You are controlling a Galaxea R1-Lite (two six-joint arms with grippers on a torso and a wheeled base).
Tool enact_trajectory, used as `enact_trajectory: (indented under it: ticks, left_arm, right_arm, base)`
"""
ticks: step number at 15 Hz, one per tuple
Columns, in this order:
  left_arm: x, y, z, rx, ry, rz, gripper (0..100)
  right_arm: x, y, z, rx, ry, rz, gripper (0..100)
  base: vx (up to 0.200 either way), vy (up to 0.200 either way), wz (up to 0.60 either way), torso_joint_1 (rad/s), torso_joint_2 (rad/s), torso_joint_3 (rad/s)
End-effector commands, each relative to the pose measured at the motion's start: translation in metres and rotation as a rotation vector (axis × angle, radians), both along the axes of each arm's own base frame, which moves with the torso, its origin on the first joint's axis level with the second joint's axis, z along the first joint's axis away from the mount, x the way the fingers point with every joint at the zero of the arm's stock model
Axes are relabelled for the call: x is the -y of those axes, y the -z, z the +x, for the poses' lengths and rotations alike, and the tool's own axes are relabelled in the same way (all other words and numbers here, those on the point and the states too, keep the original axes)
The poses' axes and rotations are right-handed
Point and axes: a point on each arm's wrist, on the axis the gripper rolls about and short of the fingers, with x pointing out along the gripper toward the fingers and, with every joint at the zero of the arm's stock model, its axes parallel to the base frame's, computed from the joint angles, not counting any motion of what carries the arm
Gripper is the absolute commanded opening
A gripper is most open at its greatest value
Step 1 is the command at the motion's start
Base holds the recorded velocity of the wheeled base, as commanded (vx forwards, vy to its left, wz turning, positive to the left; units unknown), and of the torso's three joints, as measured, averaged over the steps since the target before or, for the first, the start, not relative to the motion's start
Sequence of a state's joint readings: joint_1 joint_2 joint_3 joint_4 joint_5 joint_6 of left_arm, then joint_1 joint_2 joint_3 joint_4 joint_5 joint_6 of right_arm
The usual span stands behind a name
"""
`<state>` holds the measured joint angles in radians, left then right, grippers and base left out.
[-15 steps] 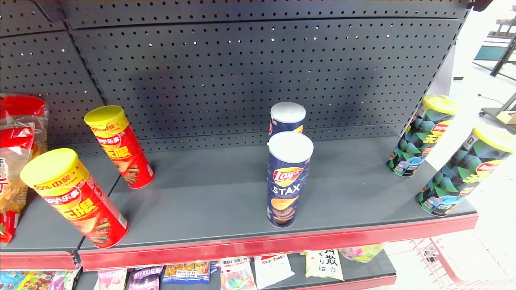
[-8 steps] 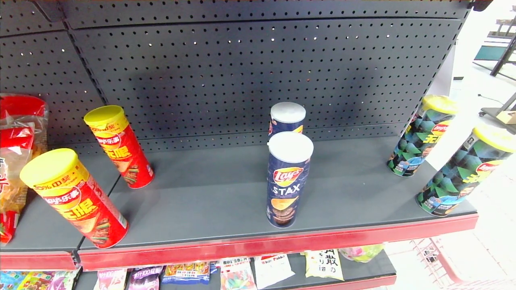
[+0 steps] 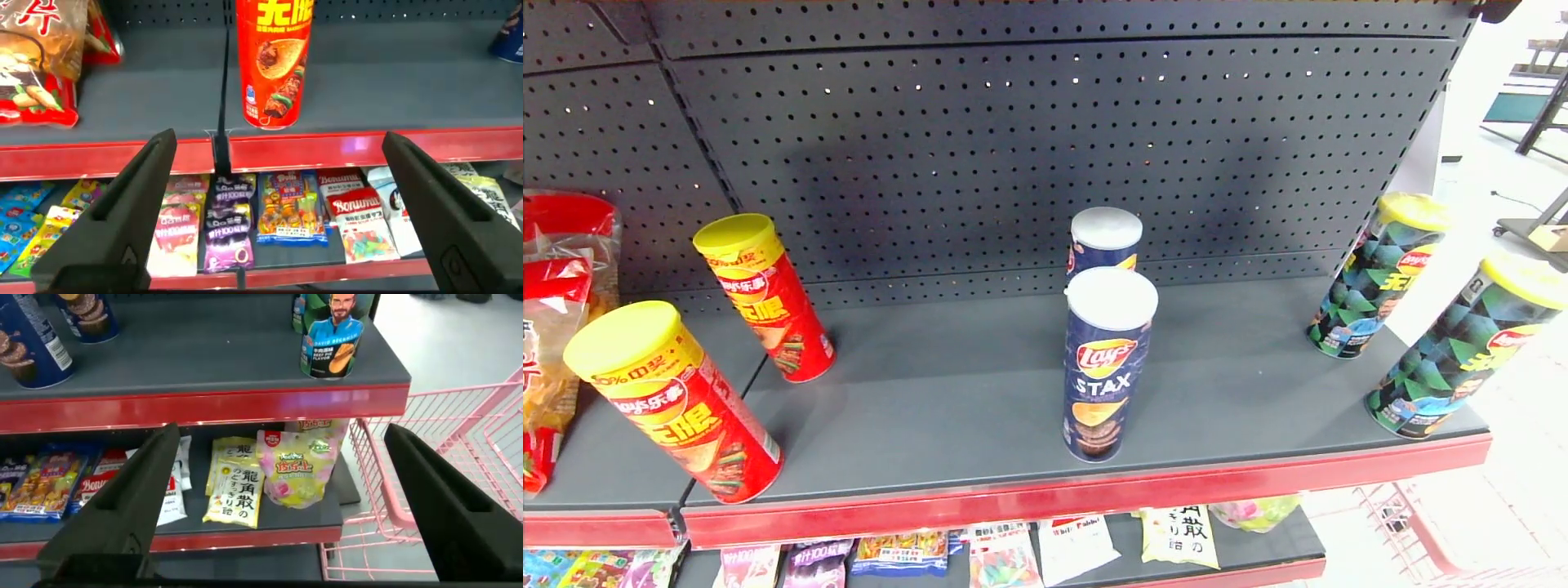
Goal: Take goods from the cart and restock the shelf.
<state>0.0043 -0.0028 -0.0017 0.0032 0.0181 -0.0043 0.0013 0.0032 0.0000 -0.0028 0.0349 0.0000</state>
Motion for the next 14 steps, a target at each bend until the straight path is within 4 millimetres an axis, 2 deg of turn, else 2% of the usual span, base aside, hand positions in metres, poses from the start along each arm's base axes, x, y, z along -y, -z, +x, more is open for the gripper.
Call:
enact_trajectory:
  ticks: [1, 3, 7, 12, 14]
  left_arm:
    - [0.0000, 0.0000, 0.0002, -0.003, -0.001, 0.000, 100]
    - [0.0000, 0.0000, 0.0002, -0.003, -0.001, 0.000, 100]
    - [0.0000, 0.0000, 0.0002, -0.003, -0.001, -0.002, 100]
    - [0.0000, 0.0000, 0.0002, -0.003, -0.001, 0.000, 100]
    - [0.0000, 0.0000, 0.0002, -0.003, -0.001, 0.000, 100]
  right_arm:
    - [0.0000, 0.0000, -0.0001, 0.002, -0.001, 0.000, 100]
    - [0.0000, 0.0000, -0.0001, 0.002, -0.001, 0.000, 100]
    - [0.0000, 0.0002, -0.0001, 0.001, -0.001, -0.005, 100]
    - [0.0000, 0.0002, -0.0001, 0.001, 0.001, -0.005, 100]
    - [0.0000, 0.0002, -0.0001, 0.001, 0.001, -0.003, 100]
  base:
    - [-0.200, 0.000, 0.00, -0.002, 0.00, 0.002]
    - [-0.200, 0.000, 0.00, 0.017, 0.01, 0.002]
    - [0.000, 0.000, 0.00, 0.000, 0.00, 0.000]
    - [0.000, -0.200, 0.00, 0.011, 0.01, 0.004]
    - [0.000, 0.000, 0.00, 0.000, 0.00, 0.000]
